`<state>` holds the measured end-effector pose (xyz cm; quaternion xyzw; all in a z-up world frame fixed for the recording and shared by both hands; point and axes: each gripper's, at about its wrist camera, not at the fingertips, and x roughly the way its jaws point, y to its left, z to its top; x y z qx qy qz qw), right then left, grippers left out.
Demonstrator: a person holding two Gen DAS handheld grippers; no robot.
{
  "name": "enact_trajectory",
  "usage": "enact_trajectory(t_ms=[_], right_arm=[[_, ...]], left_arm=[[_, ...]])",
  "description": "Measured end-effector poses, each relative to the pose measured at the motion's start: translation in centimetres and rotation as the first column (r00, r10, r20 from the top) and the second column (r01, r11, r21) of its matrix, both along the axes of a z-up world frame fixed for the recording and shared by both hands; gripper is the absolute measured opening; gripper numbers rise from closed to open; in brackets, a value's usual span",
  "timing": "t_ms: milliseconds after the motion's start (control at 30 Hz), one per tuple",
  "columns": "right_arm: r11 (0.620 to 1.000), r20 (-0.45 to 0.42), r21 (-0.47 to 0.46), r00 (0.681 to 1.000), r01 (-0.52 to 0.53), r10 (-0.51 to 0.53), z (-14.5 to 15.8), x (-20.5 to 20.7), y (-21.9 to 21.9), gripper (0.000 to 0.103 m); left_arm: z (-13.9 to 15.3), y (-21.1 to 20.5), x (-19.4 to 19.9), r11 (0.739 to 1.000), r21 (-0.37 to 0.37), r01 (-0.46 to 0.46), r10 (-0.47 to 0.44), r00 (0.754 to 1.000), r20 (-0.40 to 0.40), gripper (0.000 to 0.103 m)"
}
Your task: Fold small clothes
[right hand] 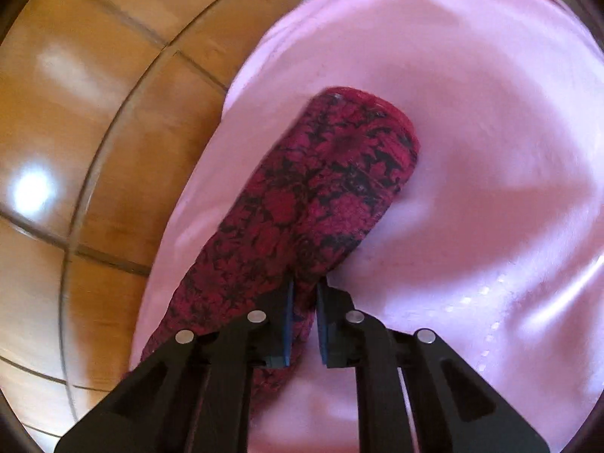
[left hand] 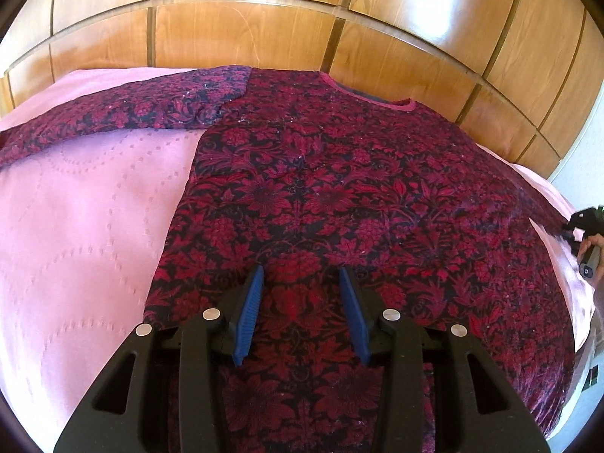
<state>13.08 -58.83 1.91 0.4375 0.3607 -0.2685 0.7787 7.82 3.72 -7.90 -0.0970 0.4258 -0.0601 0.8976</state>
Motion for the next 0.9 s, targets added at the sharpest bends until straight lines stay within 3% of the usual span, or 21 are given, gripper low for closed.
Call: enact_trajectory(t_ms=[133, 200, 333, 533, 767, 800, 867, 900], right_arm=[[0.983, 0.075, -0.121, 0.987, -0.136, 0.145, 4.6, 1.0, 3.6, 0.009], [0.957, 0.104, -0.183, 0.963, -0.226, 0.248, 7.1, 1.6, 6.4, 0.009], [0.868, 0.096, -0.286, 0.890, -0.405, 0.447, 10.3, 3.5, 13.1, 0.009], [0.674, 0.023, -0.369, 0.719, -0.640, 0.695, 11.0, 5.8, 27.1, 0.009], [0.421, -0.101, -0.306, 0.469, -0.854, 0.878, 5.9, 7.2, 43.5, 0.008], [0.392, -0.117, -0.292, 0.439, -0.872, 0.891, 5.1, 7.4, 44.9, 0.008], [0.339, -0.152, -0.273, 0.389, -0.900, 0.909, 3.5, 8.1, 47.1, 0.009], [0.327, -0.163, -0.271, 0.378, -0.905, 0.912, 2.9, 8.3, 47.7, 0.009]], left_arm=[[0.1, 0.1, 0.0, 1.000, -0.009, -0.001, 0.001, 1.000, 0.000, 0.041], [0.2, 0.2, 0.0, 1.000, -0.019, -0.002, 0.002, 1.000, -0.004, 0.041], [0.9, 0.8, 0.1, 0.998, -0.063, -0.012, 0.010, 1.000, -0.027, 0.041], [2.3, 2.0, 0.4, 0.990, -0.136, -0.041, 0.035, 0.998, -0.045, 0.041], [4.2, 3.5, 2.4, 0.971, -0.238, -0.034, 0.025, 0.999, -0.038, 0.041], [4.3, 3.7, 2.9, 0.966, -0.255, -0.033, 0.022, 0.999, -0.044, 0.041], [4.5, 3.8, 3.7, 0.961, -0.275, -0.036, 0.024, 0.999, -0.049, 0.051], [4.7, 3.9, 4.2, 0.957, -0.286, -0.040, 0.028, 0.999, -0.046, 0.054]])
